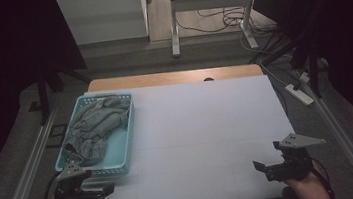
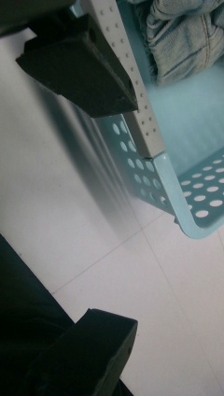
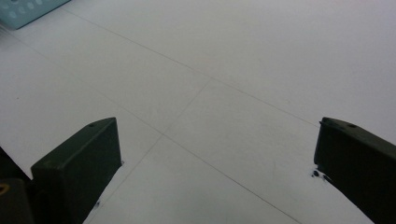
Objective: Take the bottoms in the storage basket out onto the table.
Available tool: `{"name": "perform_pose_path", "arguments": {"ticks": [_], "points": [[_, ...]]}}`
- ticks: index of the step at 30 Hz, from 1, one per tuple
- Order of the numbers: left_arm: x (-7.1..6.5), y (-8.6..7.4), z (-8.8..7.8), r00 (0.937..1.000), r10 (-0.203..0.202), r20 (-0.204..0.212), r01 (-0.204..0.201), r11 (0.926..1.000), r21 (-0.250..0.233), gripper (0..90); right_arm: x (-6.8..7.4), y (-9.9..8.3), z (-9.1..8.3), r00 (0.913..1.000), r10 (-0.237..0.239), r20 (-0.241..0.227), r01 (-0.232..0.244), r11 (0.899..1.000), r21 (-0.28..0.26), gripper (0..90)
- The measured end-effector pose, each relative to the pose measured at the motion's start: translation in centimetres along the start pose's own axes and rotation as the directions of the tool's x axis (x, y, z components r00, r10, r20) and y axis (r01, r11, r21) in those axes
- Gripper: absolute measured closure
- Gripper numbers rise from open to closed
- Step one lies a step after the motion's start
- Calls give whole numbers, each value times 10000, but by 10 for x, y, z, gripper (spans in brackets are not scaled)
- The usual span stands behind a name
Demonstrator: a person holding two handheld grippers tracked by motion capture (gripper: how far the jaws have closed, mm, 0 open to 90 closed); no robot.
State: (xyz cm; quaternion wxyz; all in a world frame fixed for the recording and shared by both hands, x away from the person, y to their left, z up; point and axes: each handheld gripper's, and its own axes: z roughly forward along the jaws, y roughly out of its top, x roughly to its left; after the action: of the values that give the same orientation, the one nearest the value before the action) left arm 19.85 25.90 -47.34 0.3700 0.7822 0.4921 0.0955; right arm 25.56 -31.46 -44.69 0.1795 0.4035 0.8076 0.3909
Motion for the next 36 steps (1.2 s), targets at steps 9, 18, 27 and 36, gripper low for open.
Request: {"name": "perform_pose_path", "arguments": {"ticks": [9,18,27,36], "points": [[1,2,-1,9993,113,350,-108,9998,-155,0,1,0,0,10000,-34,41,34,10000,-30,8],[-1,7,-2,9986,313,417,-310,9995,-73,0,1,0,0,10000,-43,65,43,10000,67,8],[3,15,-2,9947,608,825,-581,9977,-345,0,0,1,1,10000,13,62,-13,10000,67,8],[4,21,1,9931,563,1027,-523,9978,-411,0,2,1,2,9998,-176,101,174,9996,229,8]]}}
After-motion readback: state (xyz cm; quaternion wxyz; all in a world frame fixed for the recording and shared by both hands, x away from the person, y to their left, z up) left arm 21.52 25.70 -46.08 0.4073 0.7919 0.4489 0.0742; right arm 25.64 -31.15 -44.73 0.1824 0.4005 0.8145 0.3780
